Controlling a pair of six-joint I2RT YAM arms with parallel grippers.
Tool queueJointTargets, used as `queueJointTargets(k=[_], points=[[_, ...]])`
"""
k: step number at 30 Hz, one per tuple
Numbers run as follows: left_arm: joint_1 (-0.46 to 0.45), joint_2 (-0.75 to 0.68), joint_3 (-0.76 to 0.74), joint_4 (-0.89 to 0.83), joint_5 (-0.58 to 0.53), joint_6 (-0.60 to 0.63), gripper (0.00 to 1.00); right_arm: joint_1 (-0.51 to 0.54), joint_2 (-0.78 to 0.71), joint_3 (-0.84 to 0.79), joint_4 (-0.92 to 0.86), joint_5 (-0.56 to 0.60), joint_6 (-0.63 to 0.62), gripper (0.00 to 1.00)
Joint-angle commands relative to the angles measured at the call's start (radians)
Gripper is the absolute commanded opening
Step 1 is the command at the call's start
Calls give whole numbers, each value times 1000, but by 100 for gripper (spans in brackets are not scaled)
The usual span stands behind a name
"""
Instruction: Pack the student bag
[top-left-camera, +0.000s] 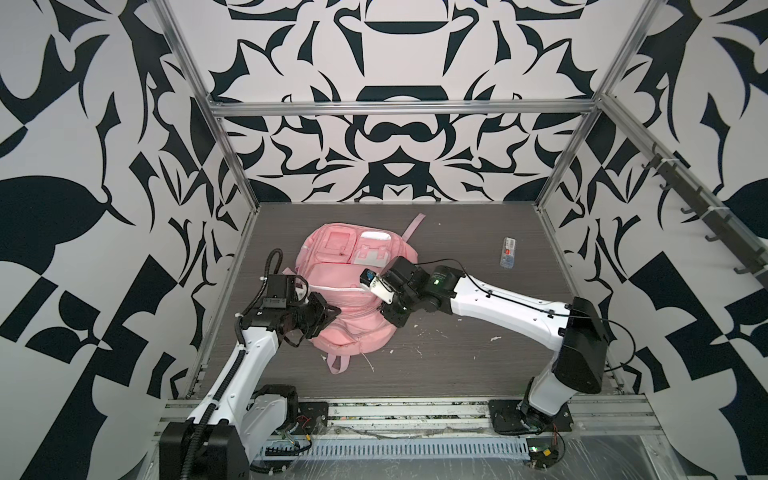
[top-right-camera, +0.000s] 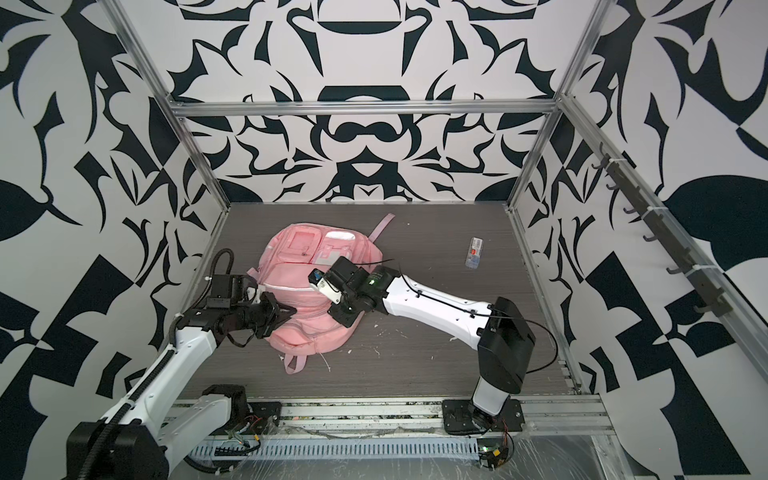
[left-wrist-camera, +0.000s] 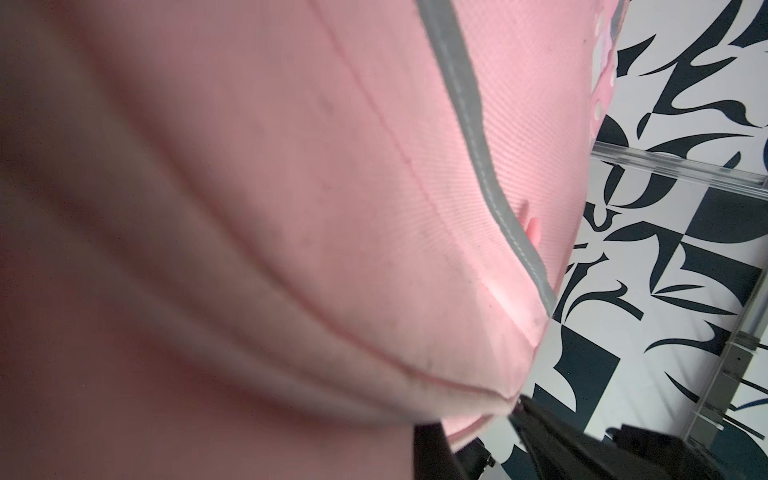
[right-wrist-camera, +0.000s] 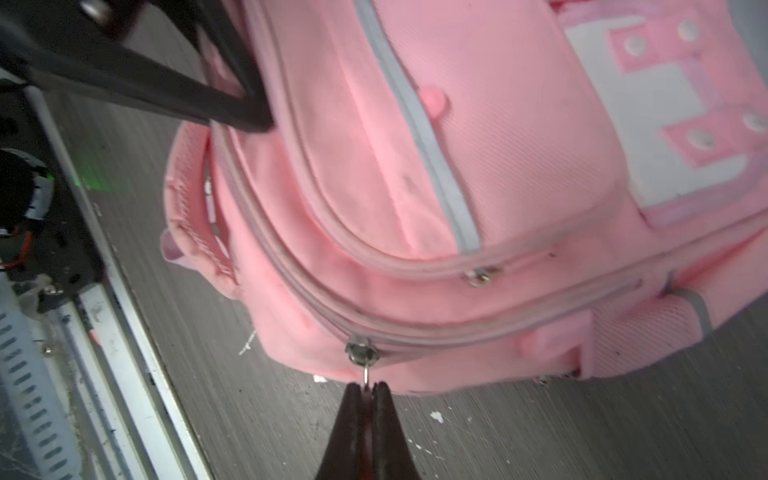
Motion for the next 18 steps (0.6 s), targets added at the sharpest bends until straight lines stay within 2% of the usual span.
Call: queueJointTargets(k=[1, 11, 15, 18], points=[[43, 20, 32, -50, -126, 75, 0, -102, -32, 37, -108, 128, -47, 0], [50, 65, 64, -81, -110, 162, 0, -267, 85, 110, -66, 155, -68, 0], [53, 76, 72, -98, -114, 197, 0, -340, 131, 148, -27, 126, -7, 0], [54, 90, 62, -81, -98, 211, 0, -356, 176, 213, -11, 115, 24, 0]])
